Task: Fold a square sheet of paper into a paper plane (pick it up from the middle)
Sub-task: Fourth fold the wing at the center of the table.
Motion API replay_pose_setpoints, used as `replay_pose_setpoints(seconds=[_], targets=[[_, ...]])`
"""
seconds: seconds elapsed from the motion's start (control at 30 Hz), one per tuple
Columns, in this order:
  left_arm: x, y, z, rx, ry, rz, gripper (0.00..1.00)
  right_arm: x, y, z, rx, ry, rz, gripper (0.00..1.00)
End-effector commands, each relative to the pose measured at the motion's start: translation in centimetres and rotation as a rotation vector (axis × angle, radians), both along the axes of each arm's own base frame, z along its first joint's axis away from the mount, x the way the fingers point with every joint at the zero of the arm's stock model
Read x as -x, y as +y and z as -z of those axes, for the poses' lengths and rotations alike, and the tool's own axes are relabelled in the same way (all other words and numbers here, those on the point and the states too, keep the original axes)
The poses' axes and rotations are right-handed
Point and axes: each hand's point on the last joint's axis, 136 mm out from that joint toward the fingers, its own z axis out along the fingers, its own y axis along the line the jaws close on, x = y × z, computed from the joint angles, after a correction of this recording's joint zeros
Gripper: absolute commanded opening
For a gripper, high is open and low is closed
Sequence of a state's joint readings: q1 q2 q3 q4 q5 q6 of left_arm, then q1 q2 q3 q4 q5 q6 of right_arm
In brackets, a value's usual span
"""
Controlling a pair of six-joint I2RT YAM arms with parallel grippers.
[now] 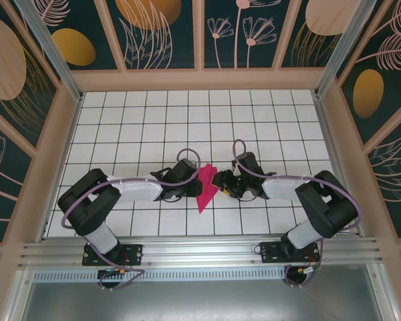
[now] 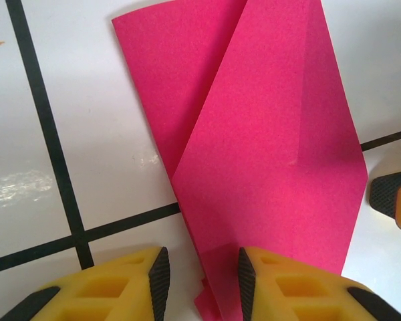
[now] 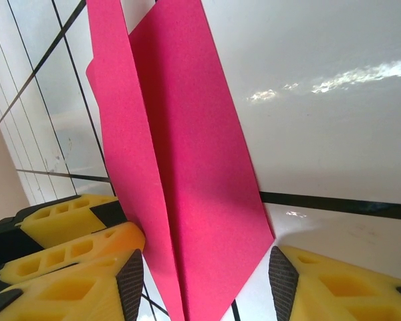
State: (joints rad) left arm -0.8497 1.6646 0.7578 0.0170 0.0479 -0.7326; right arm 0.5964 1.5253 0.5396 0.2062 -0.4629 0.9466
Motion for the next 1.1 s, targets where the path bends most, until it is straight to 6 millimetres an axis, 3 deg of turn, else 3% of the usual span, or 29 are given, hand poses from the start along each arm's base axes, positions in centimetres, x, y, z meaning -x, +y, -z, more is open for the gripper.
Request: replay_pose_setpoints(seconds=[0.0, 0.87, 0.97, 1.07], targets=[[0.5, -0.6, 1.1, 0.001, 0.030, 0.047, 0.36, -2.1, 1.4, -1.3, -0.052, -0.087, 0.004, 0.56], [1.3, -3.4, 0.7, 0.096, 0.068, 0.165, 0.33, -2.1, 1.8, -2.1, -0.103, -0.097, 0.011, 0.56], [1.3, -3.3, 0.8, 0.089, 0.071, 0.161, 0.33, -2.2, 1.2, -1.8, -0.065, -0.099, 0.019, 0.55], [1.2, -3.0, 0.9, 0.076, 0.067, 0.152, 0.33, -2.9, -1.0, -1.6, 0.063, -0.131, 0.063, 0.55]])
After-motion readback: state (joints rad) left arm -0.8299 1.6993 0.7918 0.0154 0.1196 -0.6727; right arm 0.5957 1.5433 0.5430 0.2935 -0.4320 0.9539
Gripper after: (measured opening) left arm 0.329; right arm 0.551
